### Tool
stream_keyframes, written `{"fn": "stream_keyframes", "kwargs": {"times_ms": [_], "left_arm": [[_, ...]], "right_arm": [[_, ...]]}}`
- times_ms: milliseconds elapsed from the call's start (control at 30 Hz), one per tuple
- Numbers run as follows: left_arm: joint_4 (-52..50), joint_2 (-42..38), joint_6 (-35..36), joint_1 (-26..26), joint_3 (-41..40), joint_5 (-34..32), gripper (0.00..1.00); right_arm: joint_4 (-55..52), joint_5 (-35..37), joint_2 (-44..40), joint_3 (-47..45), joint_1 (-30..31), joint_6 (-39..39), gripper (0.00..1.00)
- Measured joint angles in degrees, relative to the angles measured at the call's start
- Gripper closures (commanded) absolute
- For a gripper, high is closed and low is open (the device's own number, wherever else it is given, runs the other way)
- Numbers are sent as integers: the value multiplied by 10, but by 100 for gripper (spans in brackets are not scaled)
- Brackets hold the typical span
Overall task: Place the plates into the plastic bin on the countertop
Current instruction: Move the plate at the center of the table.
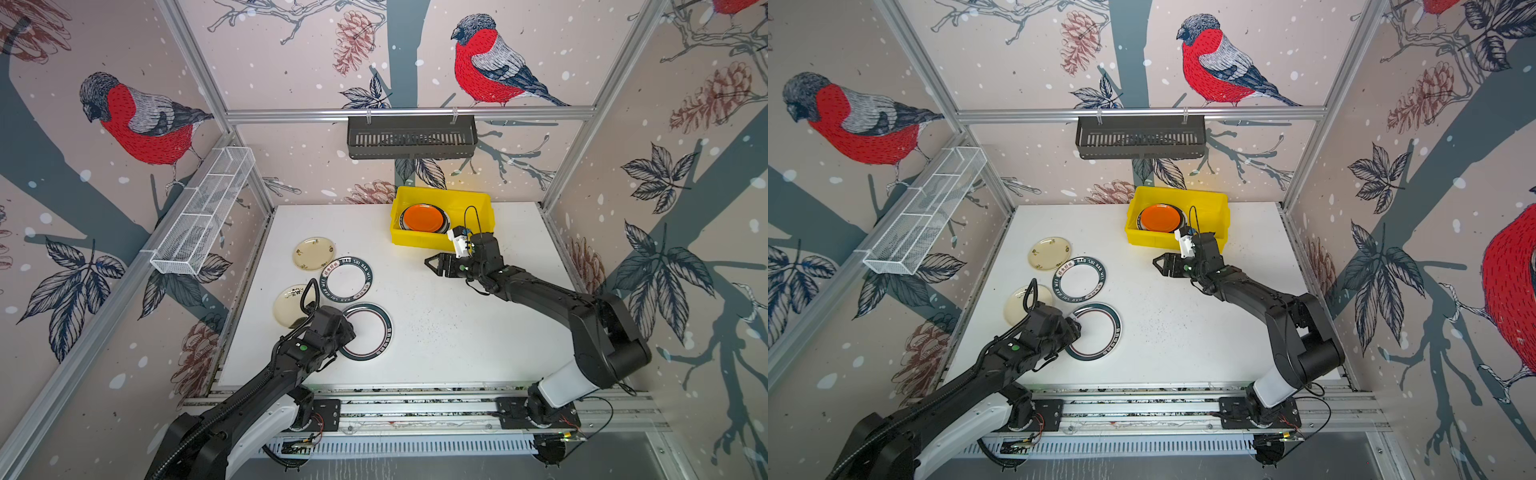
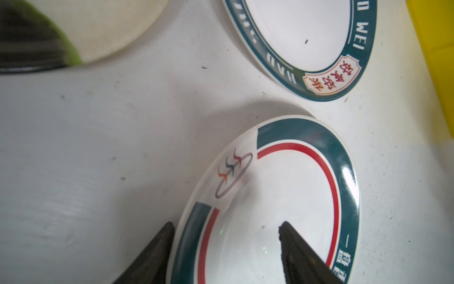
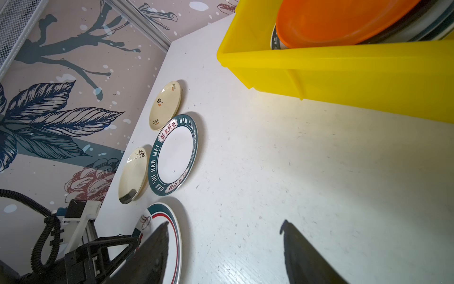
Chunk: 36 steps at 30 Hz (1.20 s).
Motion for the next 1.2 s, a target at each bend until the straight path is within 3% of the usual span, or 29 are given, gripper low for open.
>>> {"fn": "stream_keyframes", "kwargs": {"times_ms": [133,233,500,633,1200], "left_arm": [[24,-4,1,-1,-10,4,44],[35,-5,7,-1,-17,8,59],[62,16,26,-2,-21,23,62],[86,27,29,-2,-26,33,70],[145,111,69,-3,1,71,70]], "right_arm": [[5,-2,0,2,14,1,28],[9,-8,12,7,23,8,30],[18,-17,53,10,75,9,35],[17,-17,84,1,99,11,36],[32,-1,127,-23,142,39,36]]}}
